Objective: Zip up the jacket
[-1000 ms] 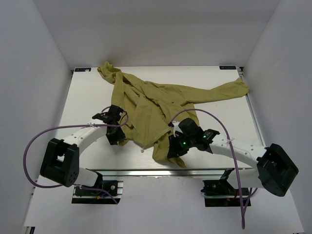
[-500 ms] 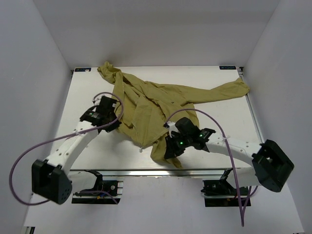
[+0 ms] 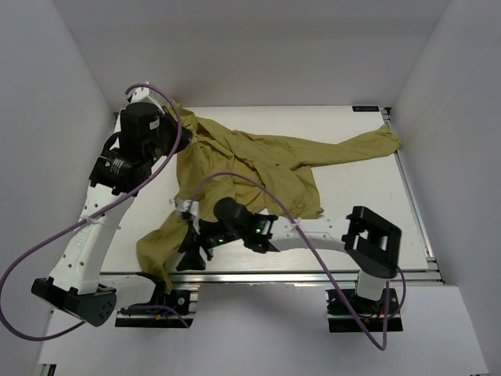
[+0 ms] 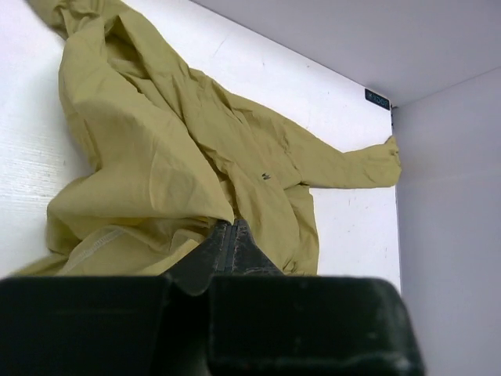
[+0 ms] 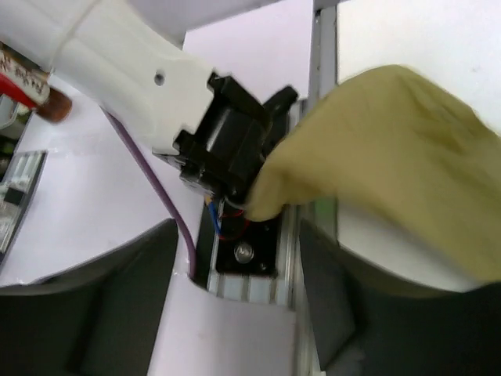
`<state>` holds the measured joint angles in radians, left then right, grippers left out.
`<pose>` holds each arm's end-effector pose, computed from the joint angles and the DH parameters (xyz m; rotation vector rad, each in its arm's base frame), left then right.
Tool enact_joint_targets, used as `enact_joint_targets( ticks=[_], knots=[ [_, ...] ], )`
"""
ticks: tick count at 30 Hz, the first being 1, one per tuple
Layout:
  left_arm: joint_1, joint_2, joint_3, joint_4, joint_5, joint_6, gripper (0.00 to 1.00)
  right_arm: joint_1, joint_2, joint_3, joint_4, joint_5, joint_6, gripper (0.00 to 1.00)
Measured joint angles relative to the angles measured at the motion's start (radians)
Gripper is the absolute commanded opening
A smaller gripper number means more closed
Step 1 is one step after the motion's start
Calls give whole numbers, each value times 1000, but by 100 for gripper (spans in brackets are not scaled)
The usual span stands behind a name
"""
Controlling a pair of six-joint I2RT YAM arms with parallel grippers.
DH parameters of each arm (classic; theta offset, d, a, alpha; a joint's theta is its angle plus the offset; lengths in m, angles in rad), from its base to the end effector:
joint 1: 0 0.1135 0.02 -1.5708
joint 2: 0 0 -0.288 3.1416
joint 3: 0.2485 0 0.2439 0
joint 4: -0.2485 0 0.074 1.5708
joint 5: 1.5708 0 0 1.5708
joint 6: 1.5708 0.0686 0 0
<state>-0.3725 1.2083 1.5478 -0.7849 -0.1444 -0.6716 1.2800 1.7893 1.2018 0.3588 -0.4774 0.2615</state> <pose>0.2354 -0.0814 0.4569 -0.3974 2.0109 -0.5156 0.0971 0.4343 0.2830 -1.3226 1.5699 1.4667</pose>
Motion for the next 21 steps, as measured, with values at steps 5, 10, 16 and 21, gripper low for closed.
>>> enact_joint_targets(
  ticks=[5,10,16,21],
  knots=[
    [0,13,40,-1,2,29,0,-73,-251,-372,203,27,81,80],
    [-1,30,12,48,55,37,0,-208,-531,-608,210,131,153,84],
    [-138,168,-53,135,130,37,0,-369,-911,-710,-3,423,230,89],
    [-376,351,-56,158,161,49,0,-539,-1149,-723,-271,707,291,89]
  ],
)
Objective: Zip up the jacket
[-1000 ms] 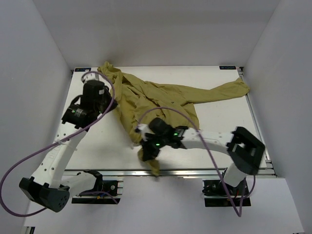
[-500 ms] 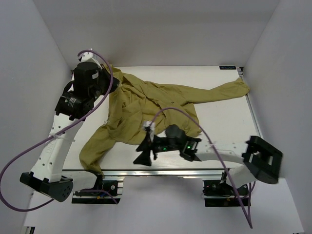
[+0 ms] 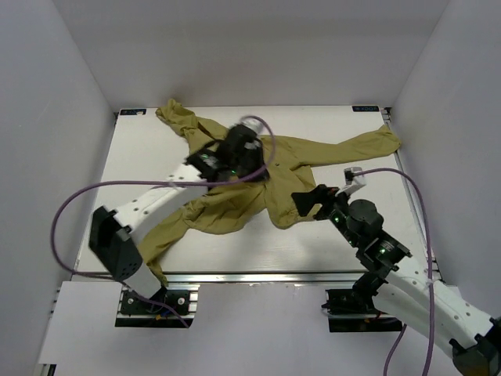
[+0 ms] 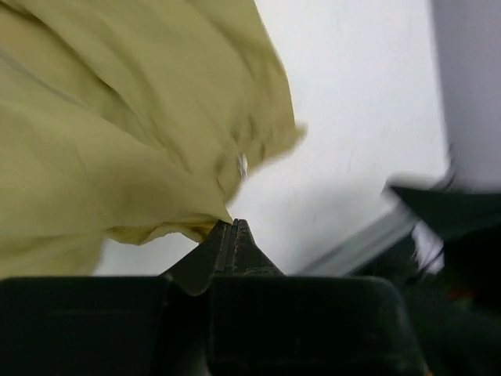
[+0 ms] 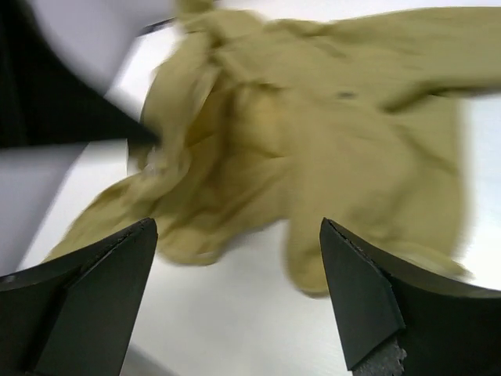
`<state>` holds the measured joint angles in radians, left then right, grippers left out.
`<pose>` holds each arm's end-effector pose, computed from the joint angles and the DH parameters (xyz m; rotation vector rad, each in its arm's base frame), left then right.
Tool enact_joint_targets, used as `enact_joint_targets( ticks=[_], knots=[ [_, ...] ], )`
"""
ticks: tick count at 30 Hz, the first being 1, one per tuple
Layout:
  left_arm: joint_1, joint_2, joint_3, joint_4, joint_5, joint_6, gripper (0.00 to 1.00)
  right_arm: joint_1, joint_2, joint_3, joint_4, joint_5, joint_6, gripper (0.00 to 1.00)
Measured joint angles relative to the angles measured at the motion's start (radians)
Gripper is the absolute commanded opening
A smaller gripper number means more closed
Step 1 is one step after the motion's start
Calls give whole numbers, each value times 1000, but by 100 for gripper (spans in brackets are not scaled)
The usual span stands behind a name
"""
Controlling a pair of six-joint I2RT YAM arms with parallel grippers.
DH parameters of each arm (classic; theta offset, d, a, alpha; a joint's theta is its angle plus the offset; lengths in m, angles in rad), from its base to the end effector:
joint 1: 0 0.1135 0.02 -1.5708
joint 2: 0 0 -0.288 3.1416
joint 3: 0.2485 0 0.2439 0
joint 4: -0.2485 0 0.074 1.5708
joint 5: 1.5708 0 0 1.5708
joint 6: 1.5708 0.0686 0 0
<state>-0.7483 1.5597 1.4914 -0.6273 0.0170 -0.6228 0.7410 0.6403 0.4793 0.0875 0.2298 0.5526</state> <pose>0.2676 -0.2500 0.3538 0.1585 2.3717 -0.7197 0.1378 0.1049 0.2965 0.0215 1.7036 0.7924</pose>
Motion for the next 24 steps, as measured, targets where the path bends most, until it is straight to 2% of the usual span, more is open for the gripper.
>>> enact_joint_targets(
  ticks=[3,4,5,6,7,11,16,20,24],
  knots=[
    [-124,117,-8,-27,36,11,0,-77,9,32,-138,84,18,89],
    [-159,156,-16,-44,52,20,4,-97,37,48,-175,93,20,89],
    [-192,187,-34,-62,68,32,18,-125,69,64,-206,95,20,89],
    [-214,204,-55,-82,85,45,37,-153,103,79,-224,92,19,89],
    [-232,212,-81,-103,107,65,97,-180,141,88,-236,82,18,89],
    [-248,146,-159,-162,188,102,98,-295,274,132,-261,-18,2,89],
    [-191,27,-129,-232,93,84,98,-342,495,281,-246,-175,-60,89],
    [49,13,-118,-203,40,65,98,-341,649,392,-213,-287,-117,89],
    [271,95,-89,-123,-35,57,96,-342,811,492,-206,-364,-163,88]
  ],
)
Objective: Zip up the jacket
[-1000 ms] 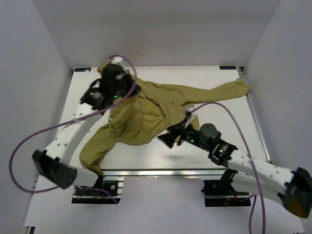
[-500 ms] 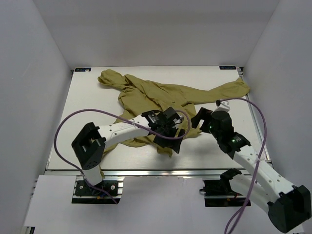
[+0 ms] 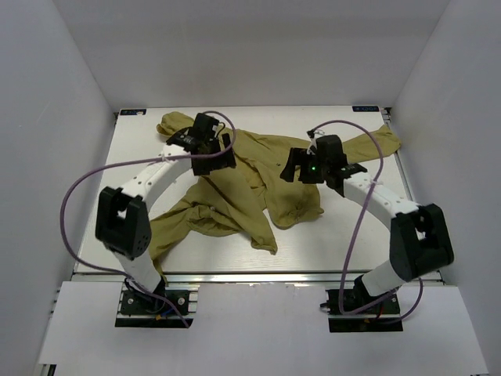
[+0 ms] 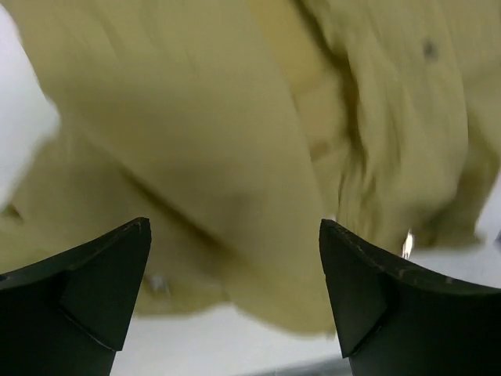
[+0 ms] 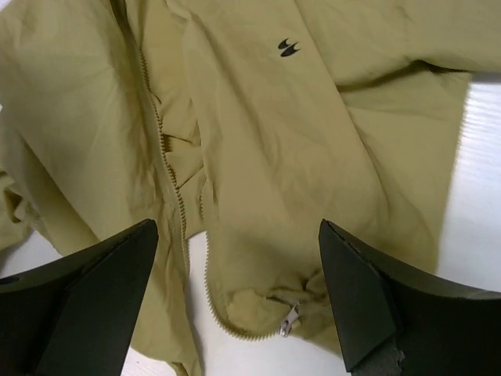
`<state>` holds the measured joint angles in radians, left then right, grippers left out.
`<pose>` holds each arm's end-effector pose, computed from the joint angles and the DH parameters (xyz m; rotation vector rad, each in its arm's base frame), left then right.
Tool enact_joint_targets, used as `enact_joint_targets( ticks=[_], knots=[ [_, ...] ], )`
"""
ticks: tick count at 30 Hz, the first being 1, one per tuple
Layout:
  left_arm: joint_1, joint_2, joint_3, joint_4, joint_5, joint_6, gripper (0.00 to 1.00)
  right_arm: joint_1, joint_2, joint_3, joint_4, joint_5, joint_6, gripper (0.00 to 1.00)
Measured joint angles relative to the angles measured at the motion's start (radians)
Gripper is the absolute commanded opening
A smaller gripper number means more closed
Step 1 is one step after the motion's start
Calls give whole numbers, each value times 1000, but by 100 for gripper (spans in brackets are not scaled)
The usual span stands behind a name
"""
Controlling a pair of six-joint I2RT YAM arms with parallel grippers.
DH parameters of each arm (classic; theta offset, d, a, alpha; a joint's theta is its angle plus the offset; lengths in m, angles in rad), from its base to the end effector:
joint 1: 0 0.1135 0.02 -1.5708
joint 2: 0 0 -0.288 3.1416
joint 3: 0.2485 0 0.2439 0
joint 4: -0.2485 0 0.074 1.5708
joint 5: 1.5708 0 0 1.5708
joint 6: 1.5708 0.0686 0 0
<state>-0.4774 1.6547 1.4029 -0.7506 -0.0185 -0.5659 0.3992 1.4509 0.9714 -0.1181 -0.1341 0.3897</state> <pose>0.3246 -0.1665 0.2795 -0.1228 2.6139 -0.3599 0.3100 0.1407 0.2637 -0.0895 2.2225 0.5897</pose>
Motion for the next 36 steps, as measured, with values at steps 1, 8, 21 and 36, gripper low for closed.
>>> enact_joint_targets(
  ticks=[1,8,21,36],
  knots=[
    [35,55,48,11,-11,2,89,0,43,25,-3,-13,-8,88],
    [80,522,488,32,-101,21,84,0,204,72,-30,-36,-28,88],
    [166,763,653,142,-21,114,91,0,230,-5,-64,-89,-50,88],
    [167,1153,1030,760,320,74,98,53,120,-174,-44,-216,-39,88]
  ],
)
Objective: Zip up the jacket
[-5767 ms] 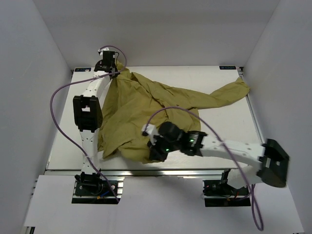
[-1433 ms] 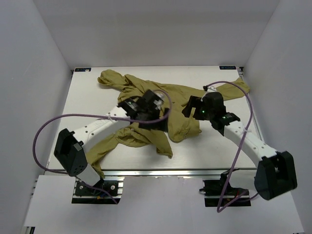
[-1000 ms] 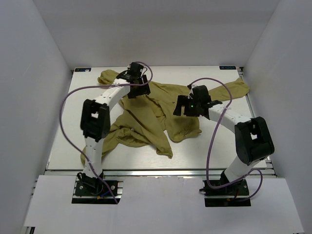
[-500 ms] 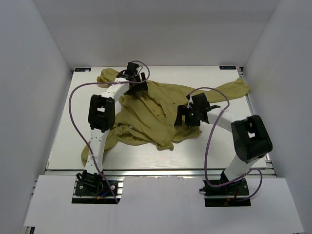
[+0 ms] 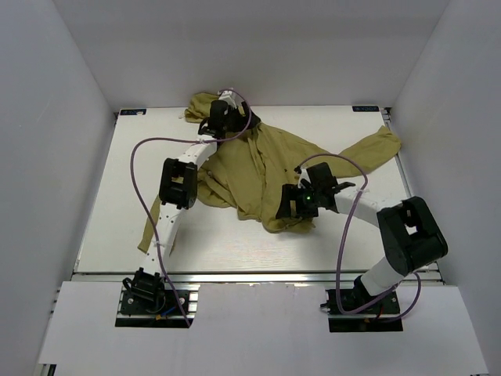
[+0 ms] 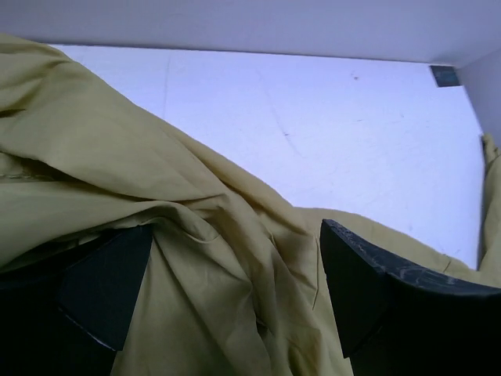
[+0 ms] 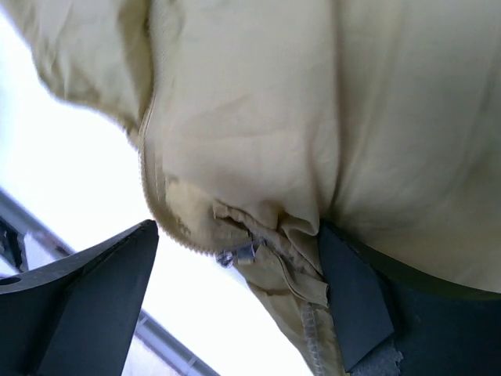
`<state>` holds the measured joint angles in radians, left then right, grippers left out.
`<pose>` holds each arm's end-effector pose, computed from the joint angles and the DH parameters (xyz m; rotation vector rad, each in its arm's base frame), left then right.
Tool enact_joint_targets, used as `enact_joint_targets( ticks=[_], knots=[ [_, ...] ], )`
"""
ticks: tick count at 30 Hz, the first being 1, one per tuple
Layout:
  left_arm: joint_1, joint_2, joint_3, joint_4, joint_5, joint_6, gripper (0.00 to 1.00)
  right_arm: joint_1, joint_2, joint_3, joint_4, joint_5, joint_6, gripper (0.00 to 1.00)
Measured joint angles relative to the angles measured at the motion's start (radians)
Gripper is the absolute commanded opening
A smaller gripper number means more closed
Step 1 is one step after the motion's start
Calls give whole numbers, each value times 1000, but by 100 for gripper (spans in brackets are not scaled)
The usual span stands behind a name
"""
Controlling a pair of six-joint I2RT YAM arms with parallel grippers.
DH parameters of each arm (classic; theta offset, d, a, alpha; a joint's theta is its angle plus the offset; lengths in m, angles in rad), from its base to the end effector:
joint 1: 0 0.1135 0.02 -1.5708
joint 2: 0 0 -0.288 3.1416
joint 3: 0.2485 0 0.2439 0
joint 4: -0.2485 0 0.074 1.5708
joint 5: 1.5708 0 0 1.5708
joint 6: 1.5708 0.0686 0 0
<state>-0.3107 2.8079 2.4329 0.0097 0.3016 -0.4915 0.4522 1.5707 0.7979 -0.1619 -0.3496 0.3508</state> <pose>0.6263 -0.2225 0.1272 0.0277 2.0086 -0.8163 0.2716 0.1581 0.1680 -0.2815 2.5775 0.7538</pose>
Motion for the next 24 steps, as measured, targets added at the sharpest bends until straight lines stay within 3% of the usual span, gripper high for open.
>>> enact_joint_targets(
  ticks=[6,10,14,20,24],
  knots=[
    [0,3,-12,54,29,-47,98,27,-38,0,-21,22,3,89],
    [0,-103,-109,-38,11,-46,98,27,-85,63,-50,87,-18,89],
    [1,-393,-370,-153,-40,-33,98,26,-153,85,-51,111,-28,88],
    [1,-1011,-794,-275,-185,-47,98,39,-199,80,-113,119,-80,84],
    [2,-1276,-1011,-338,-226,-77,98,151,-191,81,-166,161,-122,82]
  ],
)
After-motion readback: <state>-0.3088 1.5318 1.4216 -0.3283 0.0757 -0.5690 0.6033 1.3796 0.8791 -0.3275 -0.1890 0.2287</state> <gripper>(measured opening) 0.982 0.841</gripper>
